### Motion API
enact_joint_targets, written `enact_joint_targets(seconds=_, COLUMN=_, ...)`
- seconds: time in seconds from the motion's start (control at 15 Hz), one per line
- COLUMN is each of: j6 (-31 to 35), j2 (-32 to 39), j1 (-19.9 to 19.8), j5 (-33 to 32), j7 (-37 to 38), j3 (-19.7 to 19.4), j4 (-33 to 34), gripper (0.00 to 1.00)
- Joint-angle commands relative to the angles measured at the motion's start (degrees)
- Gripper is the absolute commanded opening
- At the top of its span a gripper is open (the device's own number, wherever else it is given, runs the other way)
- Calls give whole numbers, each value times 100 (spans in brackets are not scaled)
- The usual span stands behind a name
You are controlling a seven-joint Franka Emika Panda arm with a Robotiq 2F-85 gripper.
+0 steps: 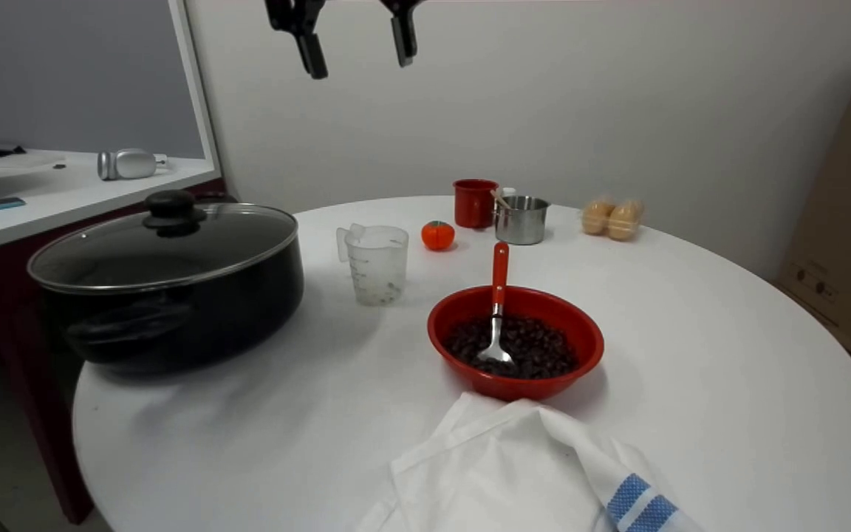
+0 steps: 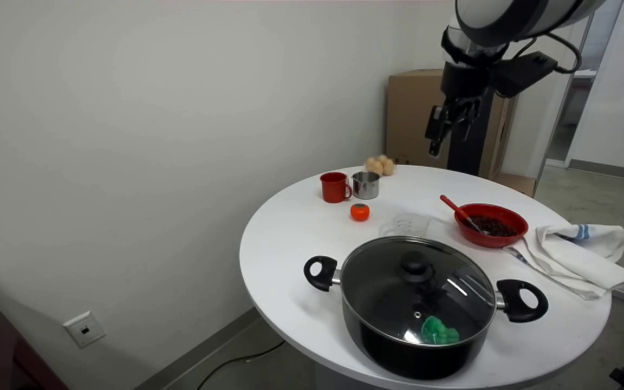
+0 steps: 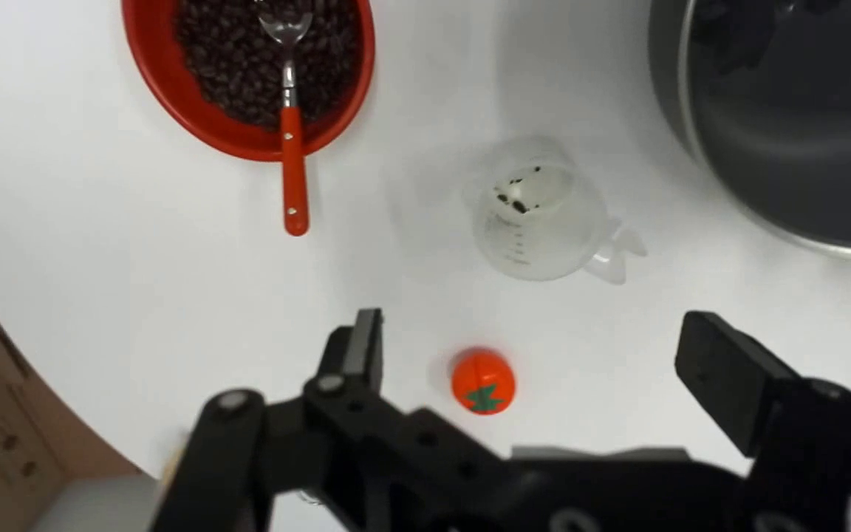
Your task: Pick the lid on the table and put it on the pot
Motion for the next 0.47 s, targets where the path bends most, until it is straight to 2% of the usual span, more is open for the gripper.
enact_joint_targets(seconds=0.0, j6=-24, j2=13, j1=-9, j5=-6, j7=13, j3=-40, j4=56, gripper=100)
enact_joint_targets(seconds=0.4, j6=-23, j2=29, j1=19, j5=-6, j7=8, j3=-17, j4=25, gripper=100)
